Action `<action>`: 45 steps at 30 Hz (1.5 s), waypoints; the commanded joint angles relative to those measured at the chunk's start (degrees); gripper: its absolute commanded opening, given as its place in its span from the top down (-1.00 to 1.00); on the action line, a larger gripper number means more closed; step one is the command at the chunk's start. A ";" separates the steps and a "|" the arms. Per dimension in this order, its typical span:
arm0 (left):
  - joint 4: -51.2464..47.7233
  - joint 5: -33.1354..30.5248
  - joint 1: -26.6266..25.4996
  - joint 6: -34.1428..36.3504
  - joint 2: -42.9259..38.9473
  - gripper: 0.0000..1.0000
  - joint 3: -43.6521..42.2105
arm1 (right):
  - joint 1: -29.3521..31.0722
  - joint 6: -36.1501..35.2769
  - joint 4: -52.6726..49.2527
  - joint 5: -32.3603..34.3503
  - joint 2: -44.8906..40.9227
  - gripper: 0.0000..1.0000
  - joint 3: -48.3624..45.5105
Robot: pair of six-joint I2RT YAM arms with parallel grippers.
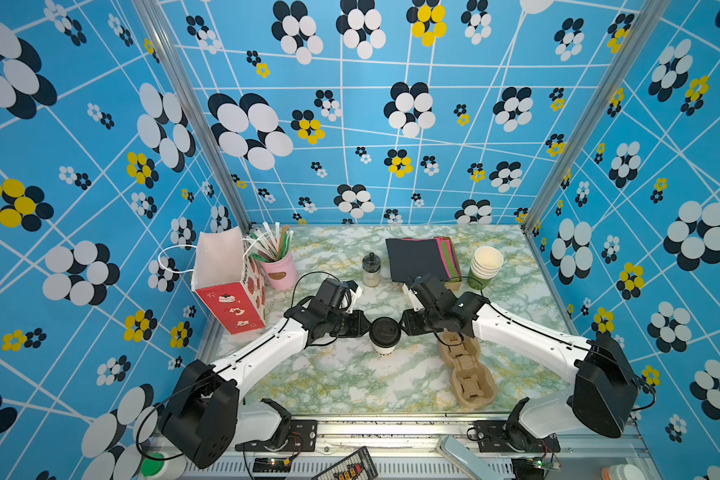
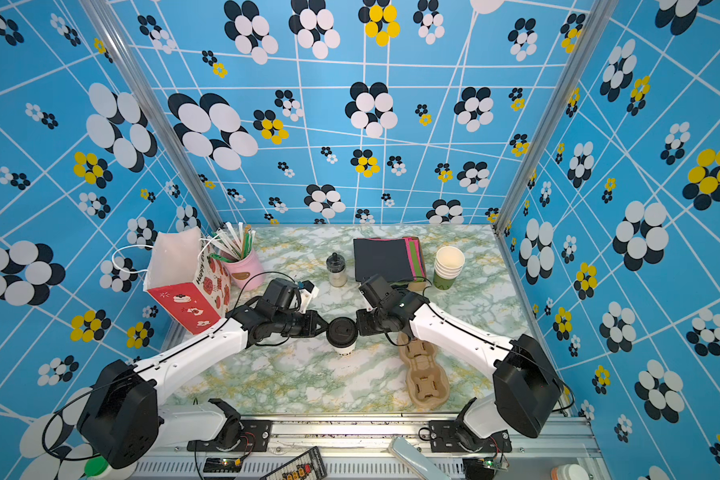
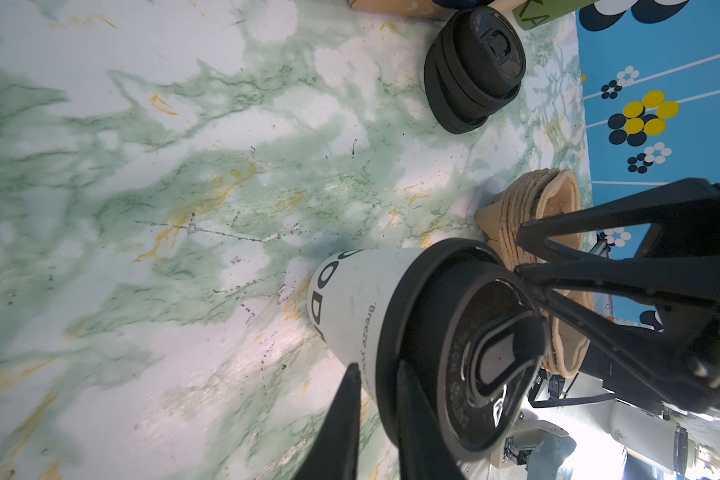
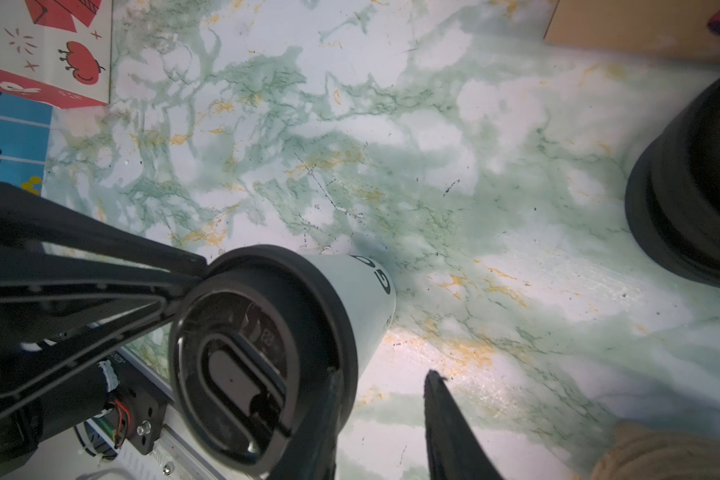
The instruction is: Pack the takeout coffee
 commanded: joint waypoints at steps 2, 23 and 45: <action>-4.45 -1.56 -0.97 1.53 1.92 0.63 0.82 | -0.14 -0.65 -1.01 -1.26 -1.26 0.30 -0.79; -3.96 -3.12 -1.78 0.07 2.24 0.67 -3.01 | -0.14 -2.82 -3.02 0.05 1.10 0.37 -4.02; -3.07 -3.20 -2.30 -0.70 -0.25 0.66 -4.44 | -0.15 -5.53 -4.63 2.01 1.45 0.38 -4.67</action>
